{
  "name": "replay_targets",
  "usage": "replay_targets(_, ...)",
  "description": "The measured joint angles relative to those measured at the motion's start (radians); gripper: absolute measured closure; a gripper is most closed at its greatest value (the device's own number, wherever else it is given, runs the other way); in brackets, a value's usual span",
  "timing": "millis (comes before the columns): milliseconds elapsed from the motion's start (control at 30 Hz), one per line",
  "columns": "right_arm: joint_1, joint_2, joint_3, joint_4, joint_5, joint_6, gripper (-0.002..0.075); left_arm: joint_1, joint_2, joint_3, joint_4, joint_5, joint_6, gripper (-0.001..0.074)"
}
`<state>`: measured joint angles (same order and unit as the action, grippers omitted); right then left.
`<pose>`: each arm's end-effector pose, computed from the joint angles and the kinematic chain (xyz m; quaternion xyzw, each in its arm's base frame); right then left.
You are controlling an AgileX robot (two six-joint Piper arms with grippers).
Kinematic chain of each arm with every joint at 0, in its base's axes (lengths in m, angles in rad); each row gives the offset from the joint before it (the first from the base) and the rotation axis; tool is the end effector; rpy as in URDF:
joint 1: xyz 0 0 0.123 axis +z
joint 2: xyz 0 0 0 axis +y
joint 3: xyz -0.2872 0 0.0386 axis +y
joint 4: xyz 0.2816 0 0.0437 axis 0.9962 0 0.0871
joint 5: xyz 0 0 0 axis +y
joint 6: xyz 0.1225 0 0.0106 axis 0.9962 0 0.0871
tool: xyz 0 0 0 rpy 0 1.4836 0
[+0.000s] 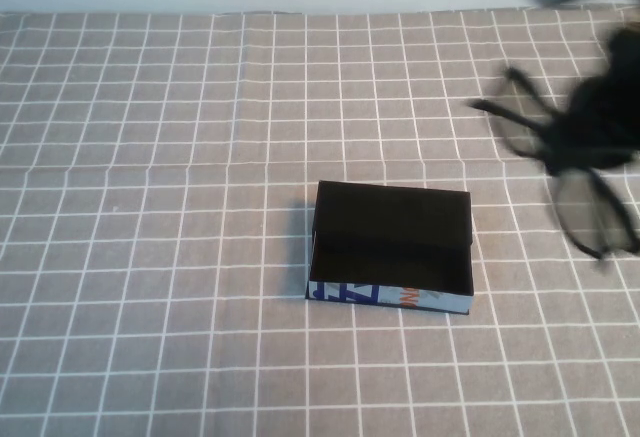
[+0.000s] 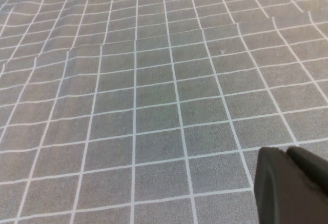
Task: Take glasses out of glasses case
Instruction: Place the glasses on the table
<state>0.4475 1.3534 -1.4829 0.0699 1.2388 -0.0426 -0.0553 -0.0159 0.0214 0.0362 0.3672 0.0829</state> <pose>0.2790 0.1429 0.3868 -0.2314 0.9338 0.0886 0.2582 0.1119 -0.0046 0.1645 0.0649 0.7978 0.0236 0.5989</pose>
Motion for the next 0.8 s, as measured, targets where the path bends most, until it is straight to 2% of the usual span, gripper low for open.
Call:
replay_targets(167,-0.141,-0.2,0.262,-0.007,-0.053,0.155,0.068,0.0,0.0,0.0,0.0,0.0,0.0,0.0739)
replay_targets(333,-0.25,-0.21,0.464,0.023,-0.22,0.226,0.0681,0.0,0.0,0.0,0.0,0.0,0.0,0.0739)
replay_targets(800,-0.265,0.184,0.5,0.08,-0.446,0.124,0.0682,0.0,0.0,0.0,0.0,0.0,0.0,0.0739)
